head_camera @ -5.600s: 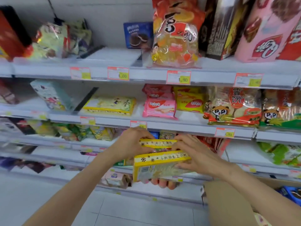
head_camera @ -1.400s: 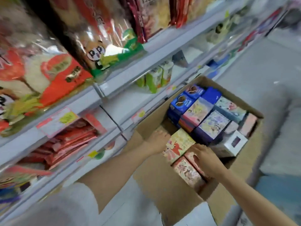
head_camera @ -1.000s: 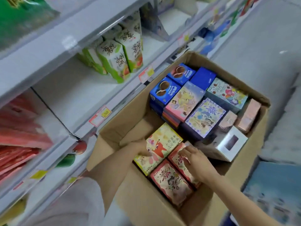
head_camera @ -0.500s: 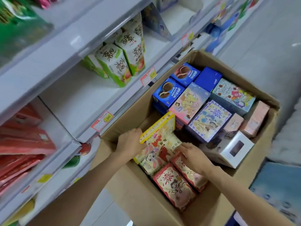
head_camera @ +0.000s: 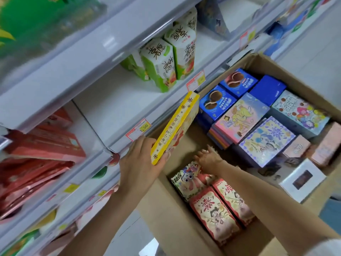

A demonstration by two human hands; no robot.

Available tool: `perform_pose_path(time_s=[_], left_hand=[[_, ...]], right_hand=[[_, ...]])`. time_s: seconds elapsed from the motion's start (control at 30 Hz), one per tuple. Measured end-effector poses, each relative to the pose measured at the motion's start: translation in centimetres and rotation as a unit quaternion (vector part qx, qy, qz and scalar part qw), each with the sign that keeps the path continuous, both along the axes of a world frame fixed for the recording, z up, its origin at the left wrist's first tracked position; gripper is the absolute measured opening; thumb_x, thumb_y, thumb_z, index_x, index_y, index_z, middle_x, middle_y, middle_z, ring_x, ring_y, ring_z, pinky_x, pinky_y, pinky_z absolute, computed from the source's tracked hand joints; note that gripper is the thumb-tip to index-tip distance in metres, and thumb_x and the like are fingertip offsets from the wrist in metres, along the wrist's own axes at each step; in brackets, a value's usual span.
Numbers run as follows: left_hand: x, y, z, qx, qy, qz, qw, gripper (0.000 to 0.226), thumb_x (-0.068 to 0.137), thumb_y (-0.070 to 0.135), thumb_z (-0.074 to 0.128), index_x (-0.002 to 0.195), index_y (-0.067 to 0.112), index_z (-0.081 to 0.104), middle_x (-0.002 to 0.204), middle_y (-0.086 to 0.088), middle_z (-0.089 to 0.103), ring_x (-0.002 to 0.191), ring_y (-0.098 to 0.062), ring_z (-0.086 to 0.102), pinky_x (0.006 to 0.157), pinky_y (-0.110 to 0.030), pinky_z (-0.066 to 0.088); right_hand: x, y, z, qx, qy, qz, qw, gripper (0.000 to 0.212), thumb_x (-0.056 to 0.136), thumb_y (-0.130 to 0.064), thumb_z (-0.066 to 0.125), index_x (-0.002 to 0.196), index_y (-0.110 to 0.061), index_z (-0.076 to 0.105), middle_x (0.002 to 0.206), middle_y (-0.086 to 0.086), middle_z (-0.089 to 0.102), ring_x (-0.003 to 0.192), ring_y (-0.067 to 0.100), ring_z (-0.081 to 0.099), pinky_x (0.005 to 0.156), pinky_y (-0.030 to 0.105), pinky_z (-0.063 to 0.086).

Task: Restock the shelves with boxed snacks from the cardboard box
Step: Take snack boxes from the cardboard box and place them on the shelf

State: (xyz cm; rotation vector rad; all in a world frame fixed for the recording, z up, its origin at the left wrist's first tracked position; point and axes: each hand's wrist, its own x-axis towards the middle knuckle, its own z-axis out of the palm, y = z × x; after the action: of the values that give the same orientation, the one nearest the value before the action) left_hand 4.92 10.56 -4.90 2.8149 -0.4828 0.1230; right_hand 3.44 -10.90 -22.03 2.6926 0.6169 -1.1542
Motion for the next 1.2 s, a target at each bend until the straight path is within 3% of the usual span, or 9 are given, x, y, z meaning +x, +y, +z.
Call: perform_pose_path(time_s=[0.2, 0.4, 0.47, 0.57, 0.67, 0.87, 0.93, 1.03, 1.2], left_hand=[[-0.5, -0.2, -0.4, 0.006, -0.044, -0.026, 0.999, 0.040, 0.080, 0.049, 0.047, 0.090, 0.014, 0.063, 0.081, 0.002, 0.061, 0.071, -0.016, 0.060, 0.049, -0.018, 0.032], [-0.7, 0.2, 1.3, 0.013, -0.089, -0.049, 0.995, 0.033, 0.078, 0.040, 0.066, 0.093, 0.011, 0.065, 0.083, -0.002, 0.062, 0.074, -0.017, 0.060, 0.052, -0.018, 0.033], [-0.8, 0.9, 2.6, 0.017, -0.109, -0.054, 0.992, 0.033, 0.074, 0.037, 0.071, 0.093, 0.011, 0.066, 0.084, -0.003, 0.062, 0.077, -0.016, 0.057, 0.052, -0.019, 0.036], [-1.2, 2.8, 4.5, -0.003, -0.116, -0.060, 0.991, 0.035, 0.078, 0.040, 0.058, 0.095, 0.010, 0.067, 0.086, -0.004, 0.061, 0.084, -0.016, 0.048, 0.062, -0.027, 0.044], [-2.1, 5.5, 6.3, -0.037, -0.092, -0.071, 0.993, 0.035, 0.078, 0.037, 0.061, 0.099, 0.009, 0.066, 0.086, -0.005, 0.057, 0.084, -0.019, 0.046, 0.070, -0.026, 0.036], [-5.1, 11.8, 11.2, -0.026, -0.101, -0.093, 0.990, 0.041, 0.089, 0.048, 0.047, 0.098, 0.012, 0.065, 0.081, -0.005, 0.059, 0.079, -0.019, 0.044, 0.067, -0.026, 0.030], [-6.4, 14.2, 12.9, -0.014, -0.123, -0.102, 0.987, 0.049, 0.094, 0.053, 0.040, 0.098, 0.013, 0.067, 0.082, -0.003, 0.060, 0.081, -0.019, 0.045, 0.068, -0.026, 0.029], [-8.6, 18.2, 15.7, -0.024, -0.166, -0.110, 0.980, 0.039, 0.091, 0.048, 0.047, 0.105, 0.016, 0.065, 0.086, -0.001, 0.060, 0.081, -0.019, 0.045, 0.068, -0.027, 0.031], [-13.3, 26.0, 20.2, -0.053, -0.227, -0.091, 0.968, 0.041, 0.093, 0.050, 0.044, 0.113, 0.016, 0.056, 0.095, 0.000, 0.058, 0.085, -0.020, 0.048, 0.074, -0.029, 0.038]], right_hand=[[0.4, 0.5, 0.9, -0.005, -0.016, 0.013, 1.000, 0.070, 0.086, -0.037, 0.062, 0.145, -0.017, 0.030, 0.149, 0.011, 0.024, 0.136, 0.027, 0.028, 0.114, 0.055, 0.013], [-1.2, -0.2, 4.3, 0.085, -0.111, 0.004, 0.990, 0.049, 0.086, -0.021, 0.062, 0.133, -0.020, 0.047, 0.128, 0.004, 0.051, 0.117, 0.023, 0.049, 0.100, 0.038, 0.035], [-1.9, -0.8, 6.7, 0.131, -0.211, 0.015, 0.969, 0.047, 0.071, -0.018, 0.075, 0.116, -0.020, 0.060, 0.108, 0.005, 0.060, 0.099, 0.025, 0.058, 0.084, 0.036, 0.044], [-2.8, -1.3, 11.3, 0.169, -0.313, 0.007, 0.935, 0.050, 0.042, -0.027, 0.089, 0.088, -0.021, 0.068, 0.082, 0.000, 0.061, 0.072, 0.020, 0.060, 0.063, 0.029, 0.048], [-3.9, -1.4, 16.4, 0.221, -0.375, -0.028, 0.900, 0.050, 0.042, -0.030, 0.090, 0.085, -0.018, 0.068, 0.081, 0.001, 0.061, 0.074, 0.022, 0.061, 0.067, 0.030, 0.046], [-6.4, 0.0, 25.3, 0.318, -0.379, -0.076, 0.866, 0.051, 0.054, -0.023, 0.090, 0.099, -0.017, 0.066, 0.093, 0.001, 0.063, 0.081, 0.027, 0.062, 0.068, 0.038, 0.053], [-6.9, 1.6, 27.8, 0.352, -0.394, -0.062, 0.847, 0.053, 0.055, -0.023, 0.090, 0.101, -0.020, 0.063, 0.091, -0.001, 0.063, 0.081, 0.024, 0.059, 0.069, 0.033, 0.051], [-7.7, 5.2, 31.0, 0.392, -0.411, -0.026, 0.823, 0.056, 0.058, -0.022, 0.087, 0.104, -0.025, 0.055, 0.094, -0.004, 0.062, 0.084, 0.015, 0.050, 0.077, 0.021, 0.038], [-9.2, 13.2, 34.6, 0.427, -0.411, -0.006, 0.806, 0.048, 0.063, -0.032, 0.074, 0.105, -0.031, 0.051, 0.089, -0.002, 0.064, 0.088, 0.010, 0.048, 0.082, 0.022, 0.036]])
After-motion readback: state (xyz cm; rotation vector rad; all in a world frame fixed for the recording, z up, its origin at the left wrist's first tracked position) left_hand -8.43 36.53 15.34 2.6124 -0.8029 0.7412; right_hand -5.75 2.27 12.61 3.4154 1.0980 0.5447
